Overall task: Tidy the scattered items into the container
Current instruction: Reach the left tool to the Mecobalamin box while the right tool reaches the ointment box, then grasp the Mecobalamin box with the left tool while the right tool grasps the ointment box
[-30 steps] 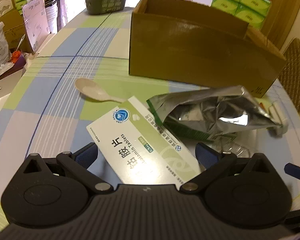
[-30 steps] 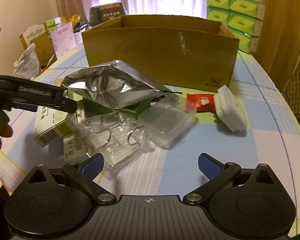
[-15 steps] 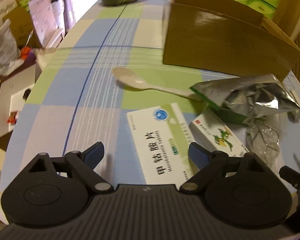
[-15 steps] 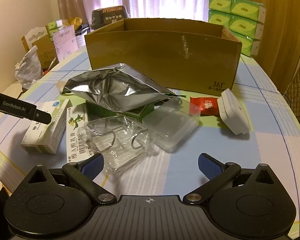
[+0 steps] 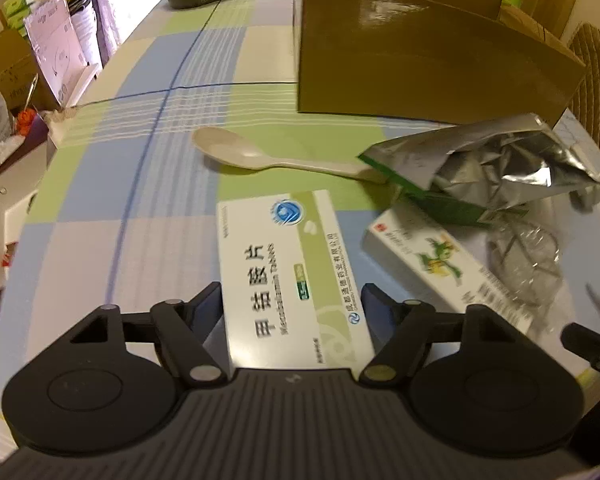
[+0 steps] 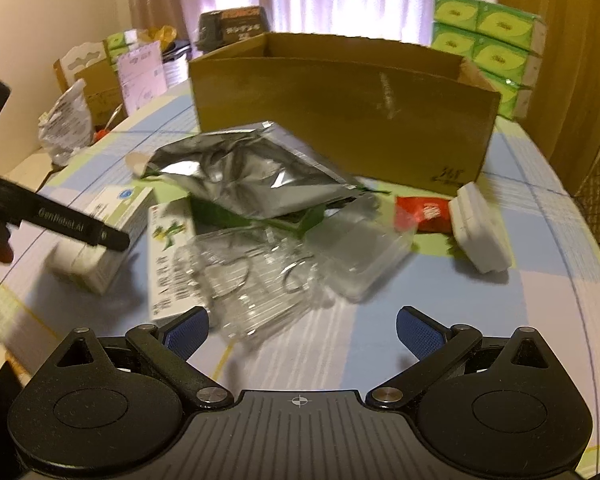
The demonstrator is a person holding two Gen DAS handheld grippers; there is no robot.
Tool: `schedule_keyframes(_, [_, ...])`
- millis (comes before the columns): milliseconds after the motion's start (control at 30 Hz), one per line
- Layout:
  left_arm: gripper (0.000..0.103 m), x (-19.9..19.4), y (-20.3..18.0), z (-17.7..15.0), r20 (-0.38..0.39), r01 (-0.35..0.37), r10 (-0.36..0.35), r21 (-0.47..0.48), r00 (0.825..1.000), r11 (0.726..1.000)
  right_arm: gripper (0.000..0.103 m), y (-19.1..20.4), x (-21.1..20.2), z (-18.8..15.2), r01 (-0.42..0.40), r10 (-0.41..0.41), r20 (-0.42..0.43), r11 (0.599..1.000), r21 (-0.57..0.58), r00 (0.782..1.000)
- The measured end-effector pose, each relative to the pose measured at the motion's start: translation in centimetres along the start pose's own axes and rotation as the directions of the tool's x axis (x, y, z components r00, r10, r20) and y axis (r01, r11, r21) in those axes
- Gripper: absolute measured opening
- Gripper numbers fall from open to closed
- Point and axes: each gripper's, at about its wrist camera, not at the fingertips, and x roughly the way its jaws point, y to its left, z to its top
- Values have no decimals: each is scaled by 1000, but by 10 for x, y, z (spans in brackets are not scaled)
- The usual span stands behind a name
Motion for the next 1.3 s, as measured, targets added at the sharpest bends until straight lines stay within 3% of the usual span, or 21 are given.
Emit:
schedule_keyframes(200, [68, 5, 4, 3, -13, -11, 12, 62, 1000, 998, 103, 24, -12, -3, -72, 73, 12, 996, -57, 997])
schedule_keyframes(300, [83, 7, 0, 5, 9, -39, 38, 99, 999, 994, 103, 37, -13, -1, -112, 115, 23, 989, -98, 993])
schedule_keyframes(400, [80, 11, 0, 8, 5, -29, 29, 110, 1000, 993, 103, 48, -11, 2, -144, 148, 22, 982, -125, 989])
schedule_keyframes(433, [78, 12, 2, 8, 2, -25, 25, 105, 1000, 994, 89, 51, -10, 3, -153, 157, 20, 979, -132, 987])
schedule_keyframes(500, [76, 13, 6, 7, 0, -14, 14, 99, 1000, 995, 77, 58, -5, 7, -177, 177, -7, 974, -145, 984])
schedule_keyframes(633, [68, 16, 12, 5, -9, 10, -10, 79, 1000, 997, 77, 65, 5, 13, -200, 198, -25, 969, -144, 980])
schedule_keyframes(800, [68, 16, 17, 4, -1, 21, -21, 73, 1000, 997, 77, 80, 21, 22, -231, 226, -44, 956, -179, 973])
schedule_keyframes(1100, [69, 15, 20, 4, 21, 42, -45, 110, 999, 993, 77, 77, 50, 27, -141, 129, -82, 977, -158, 988])
schedule_keyframes(1300, [69, 13, 16, 5, 35, 52, -57, 137, 998, 989, 76, 83, 61, 29, -131, 116, -94, 977, -166, 989])
